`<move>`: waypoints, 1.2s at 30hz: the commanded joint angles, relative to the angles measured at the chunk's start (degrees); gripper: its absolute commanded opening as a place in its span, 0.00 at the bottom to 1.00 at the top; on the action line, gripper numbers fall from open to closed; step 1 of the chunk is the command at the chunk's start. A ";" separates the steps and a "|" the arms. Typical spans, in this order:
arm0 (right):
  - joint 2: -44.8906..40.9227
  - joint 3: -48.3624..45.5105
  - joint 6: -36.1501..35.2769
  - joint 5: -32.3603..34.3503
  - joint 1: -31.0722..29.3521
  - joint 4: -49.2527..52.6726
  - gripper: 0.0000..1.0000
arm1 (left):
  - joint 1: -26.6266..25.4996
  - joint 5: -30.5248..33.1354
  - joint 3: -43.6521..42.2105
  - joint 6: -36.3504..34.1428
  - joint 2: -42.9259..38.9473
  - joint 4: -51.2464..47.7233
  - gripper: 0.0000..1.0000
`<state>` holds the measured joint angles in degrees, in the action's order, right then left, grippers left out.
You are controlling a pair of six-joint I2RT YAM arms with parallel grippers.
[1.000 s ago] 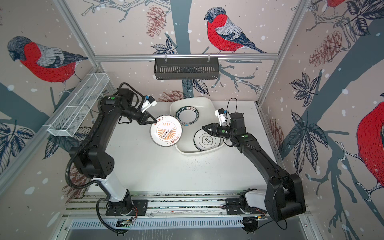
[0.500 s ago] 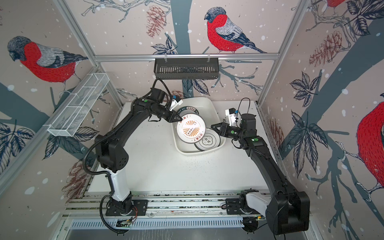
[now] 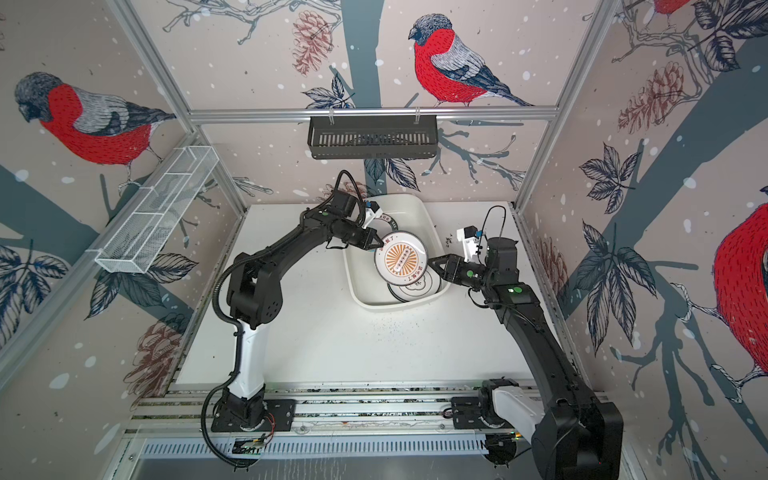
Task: Place the plates into the plastic bin on the countertop
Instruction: 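Lift the upright plate over the tray wall with the left gripper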
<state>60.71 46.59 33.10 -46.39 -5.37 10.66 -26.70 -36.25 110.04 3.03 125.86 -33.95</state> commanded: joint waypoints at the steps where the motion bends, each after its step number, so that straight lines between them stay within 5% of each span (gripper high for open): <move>1: -0.74 -0.83 0.07 0.32 0.50 0.18 0.40 | -1.36 -1.09 1.38 1.29 1.68 2.85 0.00; 36: 0.08 -4.30 1.27 -0.53 1.66 -3.33 0.40 | -4.05 0.72 4.31 2.07 8.15 0.39 0.05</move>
<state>60.64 42.41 34.33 -46.44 -3.73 9.89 -30.39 -36.99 114.37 5.82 133.93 -33.34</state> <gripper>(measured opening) 0.398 0.077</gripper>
